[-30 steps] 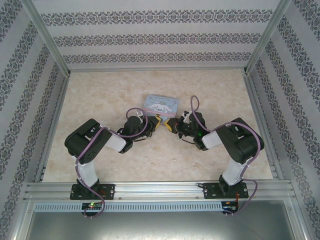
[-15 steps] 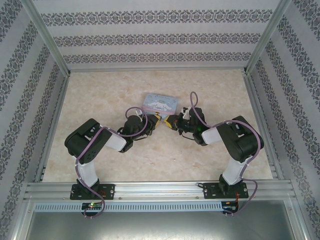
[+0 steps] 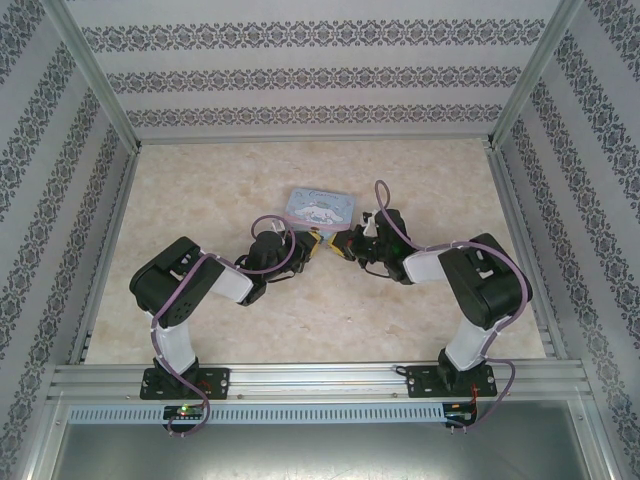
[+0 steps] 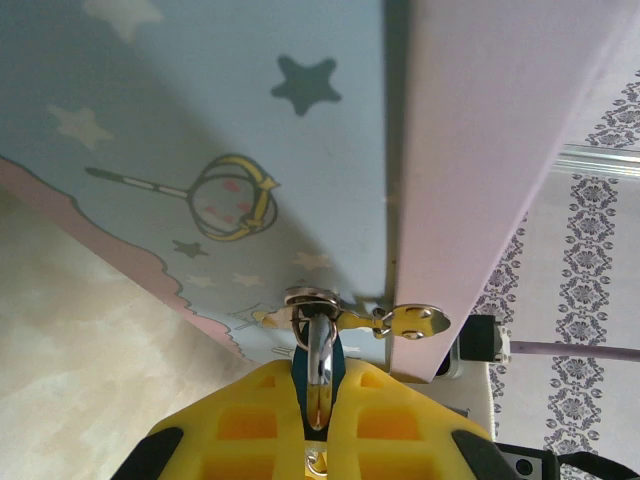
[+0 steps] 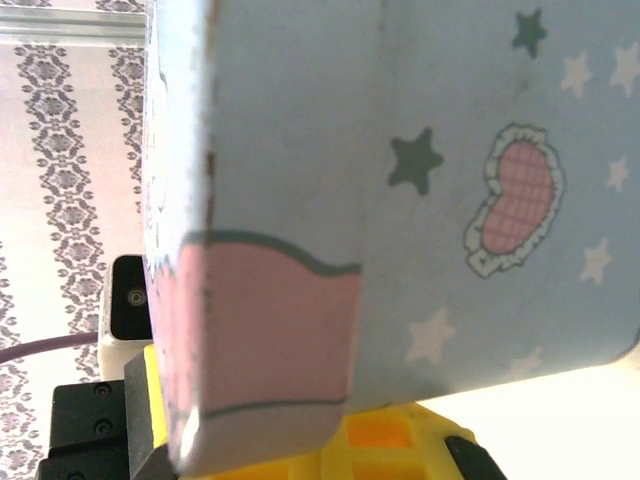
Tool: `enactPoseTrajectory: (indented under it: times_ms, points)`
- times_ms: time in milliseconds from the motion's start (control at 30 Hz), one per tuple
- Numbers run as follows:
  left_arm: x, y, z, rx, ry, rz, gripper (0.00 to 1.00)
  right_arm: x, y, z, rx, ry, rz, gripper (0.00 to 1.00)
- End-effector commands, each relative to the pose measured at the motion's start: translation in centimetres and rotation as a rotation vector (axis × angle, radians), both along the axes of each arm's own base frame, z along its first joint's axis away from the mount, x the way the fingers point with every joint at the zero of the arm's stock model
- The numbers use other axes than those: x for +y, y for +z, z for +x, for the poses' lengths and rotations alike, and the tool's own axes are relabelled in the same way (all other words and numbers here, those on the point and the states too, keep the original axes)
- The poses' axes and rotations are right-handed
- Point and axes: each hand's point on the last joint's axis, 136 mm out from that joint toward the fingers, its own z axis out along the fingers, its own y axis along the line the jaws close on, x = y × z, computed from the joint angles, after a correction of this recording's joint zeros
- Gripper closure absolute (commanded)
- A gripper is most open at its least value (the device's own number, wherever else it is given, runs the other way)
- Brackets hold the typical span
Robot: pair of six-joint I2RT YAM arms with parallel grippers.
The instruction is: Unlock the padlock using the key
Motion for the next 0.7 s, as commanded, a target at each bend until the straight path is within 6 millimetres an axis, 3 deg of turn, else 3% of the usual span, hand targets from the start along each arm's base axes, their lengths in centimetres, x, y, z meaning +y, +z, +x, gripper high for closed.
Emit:
enactPoseTrajectory:
  times_ms: [0,233,667]
  points:
    - [-4.4,3.7,-2.6,-0.092,-0.202,-0.092,1.0,-0.4,0.2,1.0,-0.044,-0.008,-0.103,1.0]
    - [-4.4,3.6,-2.6,-0.091,-0.201,-0.087,1.0,-0.4,0.7,0.7,-0.061,0.029,-0.21,1.0]
    - [-4.6,4.2,-2.5,-0.102,-0.188,-0.127,1.0,0.0,1.2,1.2,-0.015,-0.068,0.006,1.0]
